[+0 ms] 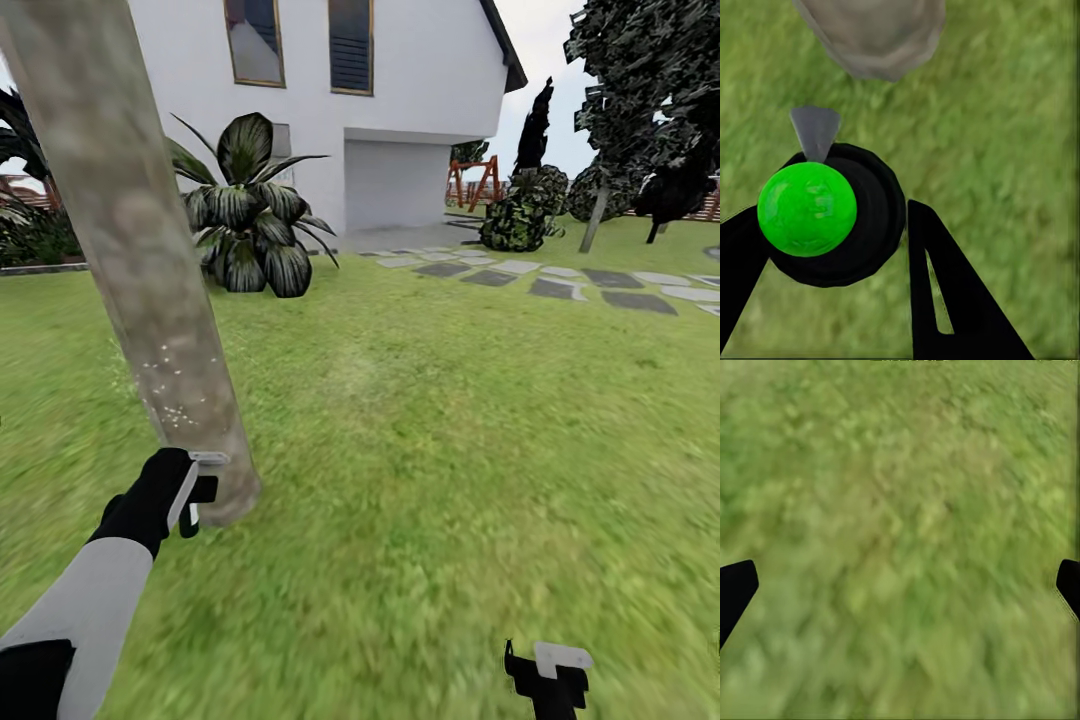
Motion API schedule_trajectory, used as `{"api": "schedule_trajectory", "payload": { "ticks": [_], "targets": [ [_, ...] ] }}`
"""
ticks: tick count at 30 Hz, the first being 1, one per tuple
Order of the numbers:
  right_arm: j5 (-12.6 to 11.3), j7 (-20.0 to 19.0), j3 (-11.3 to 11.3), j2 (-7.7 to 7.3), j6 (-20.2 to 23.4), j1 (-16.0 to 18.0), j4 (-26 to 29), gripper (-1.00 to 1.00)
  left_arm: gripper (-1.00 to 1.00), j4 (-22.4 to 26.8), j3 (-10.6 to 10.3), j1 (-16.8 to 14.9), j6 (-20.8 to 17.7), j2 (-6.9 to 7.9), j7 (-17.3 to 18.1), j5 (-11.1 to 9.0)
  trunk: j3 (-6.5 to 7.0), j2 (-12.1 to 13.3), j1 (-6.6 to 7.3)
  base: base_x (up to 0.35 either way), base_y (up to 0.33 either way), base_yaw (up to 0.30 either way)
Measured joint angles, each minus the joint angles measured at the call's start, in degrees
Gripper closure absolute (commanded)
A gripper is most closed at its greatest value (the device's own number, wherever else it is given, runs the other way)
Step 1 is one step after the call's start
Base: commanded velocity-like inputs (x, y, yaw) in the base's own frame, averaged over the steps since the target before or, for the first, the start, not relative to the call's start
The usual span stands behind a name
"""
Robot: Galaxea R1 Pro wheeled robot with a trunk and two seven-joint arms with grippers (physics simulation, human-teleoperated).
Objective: In the garden, pick up the pesticide atomizer on the floor and spray pesticide onto both trees until each tree trunk is fully covered.
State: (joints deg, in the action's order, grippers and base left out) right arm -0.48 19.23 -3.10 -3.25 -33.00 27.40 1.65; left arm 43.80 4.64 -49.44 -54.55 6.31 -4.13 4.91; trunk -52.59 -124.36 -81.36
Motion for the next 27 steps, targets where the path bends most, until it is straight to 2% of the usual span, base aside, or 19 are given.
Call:
{"api": "schedule_trajectory", "payload": {
  "ticks": [8,14,22,27],
  "targets": [
    [0.0,0.0,0.0,0.01,0.0,0.0,0.0,-1.0,1.0,0.1,0.1,0.0,0.0,0.22,-0.1,0.1,0.0,0.0,0.0,0.007,-0.274,0.247],
    [0.0,0.0,0.0,0.01,0.0,0.0,0.0,-1.0,1.0,0.6,0.1,0.0,0.0,-0.08,-0.3,0.0,0.0,0.0,0.02,0.146,-0.254,0.262],
    [0.0,0.0,0.0,0.0,0.0,0.0,0.0,-1.0,1.0,0.7,0.2,0.0,0.1,-0.21,-0.3,-0.1,0.0,0.0,0.02,0.202,-0.215,0.027],
    [0.0,0.0,0.0,0.0,0.0,0.0,0.0,-1.0,1.0,0.8,0.2,0.0,0.1,-0.22,-0.4,0.0,0.0,0.0,0.0,0.048,-0.264,0.0]
  ]
}}
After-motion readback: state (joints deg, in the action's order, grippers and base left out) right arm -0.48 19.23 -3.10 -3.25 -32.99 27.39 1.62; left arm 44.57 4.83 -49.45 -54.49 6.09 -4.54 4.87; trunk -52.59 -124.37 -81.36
